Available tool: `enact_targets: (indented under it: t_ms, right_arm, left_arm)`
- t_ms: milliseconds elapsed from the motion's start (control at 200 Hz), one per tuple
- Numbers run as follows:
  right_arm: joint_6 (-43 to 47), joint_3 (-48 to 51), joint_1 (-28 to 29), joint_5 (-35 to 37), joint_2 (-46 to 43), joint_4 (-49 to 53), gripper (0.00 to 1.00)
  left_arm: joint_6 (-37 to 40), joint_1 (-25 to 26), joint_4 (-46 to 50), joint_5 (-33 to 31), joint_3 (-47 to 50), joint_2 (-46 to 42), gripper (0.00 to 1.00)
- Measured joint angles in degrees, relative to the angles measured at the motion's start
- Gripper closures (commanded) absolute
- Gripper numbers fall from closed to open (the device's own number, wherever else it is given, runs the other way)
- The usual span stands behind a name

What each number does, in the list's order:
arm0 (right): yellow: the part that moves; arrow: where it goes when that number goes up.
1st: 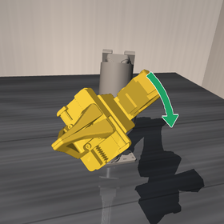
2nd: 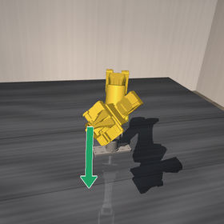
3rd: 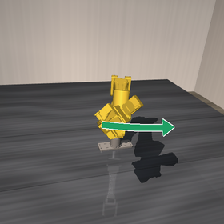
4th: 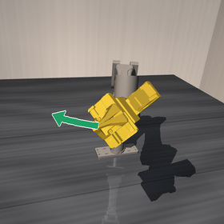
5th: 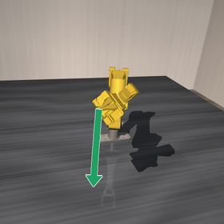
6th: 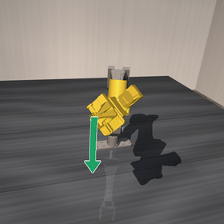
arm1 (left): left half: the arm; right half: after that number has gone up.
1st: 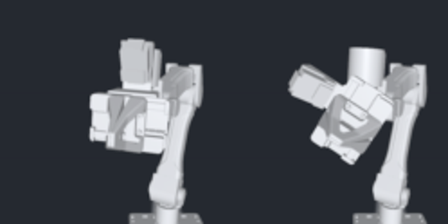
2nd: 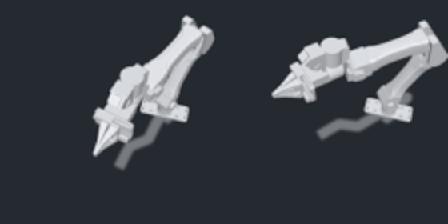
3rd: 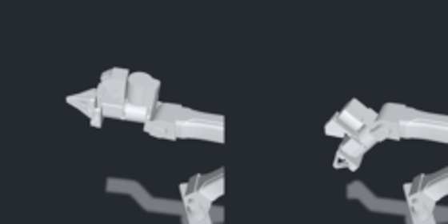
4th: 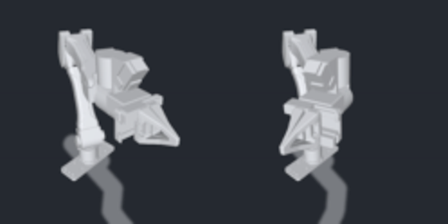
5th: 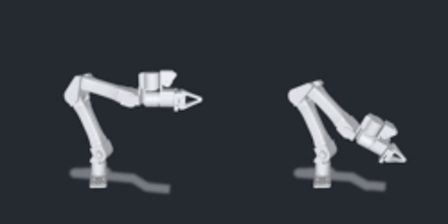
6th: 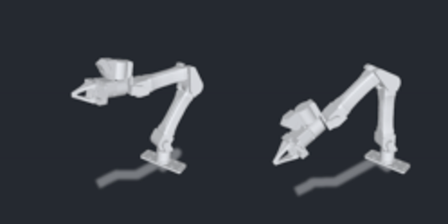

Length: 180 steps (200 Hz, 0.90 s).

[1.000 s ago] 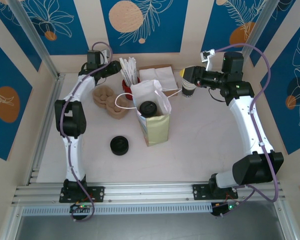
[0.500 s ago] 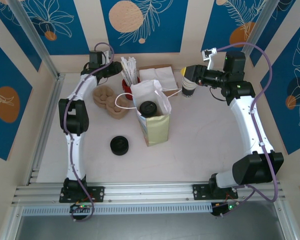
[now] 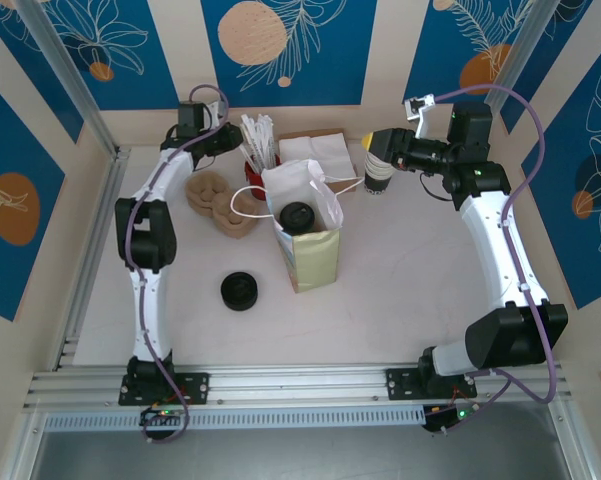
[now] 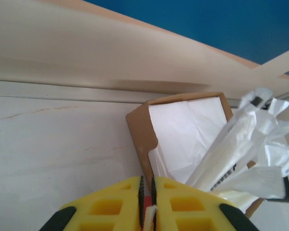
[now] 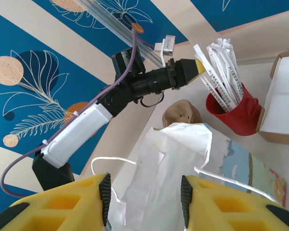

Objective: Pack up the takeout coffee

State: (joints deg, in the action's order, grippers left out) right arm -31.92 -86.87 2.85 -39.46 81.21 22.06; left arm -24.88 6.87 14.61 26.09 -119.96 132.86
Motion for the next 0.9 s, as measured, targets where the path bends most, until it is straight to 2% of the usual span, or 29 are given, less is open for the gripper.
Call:
enact_targets:
  t_ms: [350, 510, 750, 900]
  right_arm:
    - [0.0, 0.24, -0.63, 0.0, -0.04, -1.07, 0.55]
    - [0.0, 0.55, -0.74, 0.02, -0.57, -1.49, 0.55]
    - [-0.44, 2.58, -1.01, 1.57, -3.91, -2.19, 0.54]
    - [-1.29, 3.32, -1.95, 1.99, -4.85, -2.6, 0.54]
  left_arm:
    - [4.83, 1.11, 3.82, -6.36, 5.27, -19.28, 0.88]
    - [8.83, 2.84, 10.32, -11.41, 2.69, -28.02, 0.87]
    - [10.8, 4.74, 19.47, -16.17, -1.55, -37.07, 0.87]
    - [11.56, 8.61, 22.64, -18.47, -1.99, -43.25, 0.87]
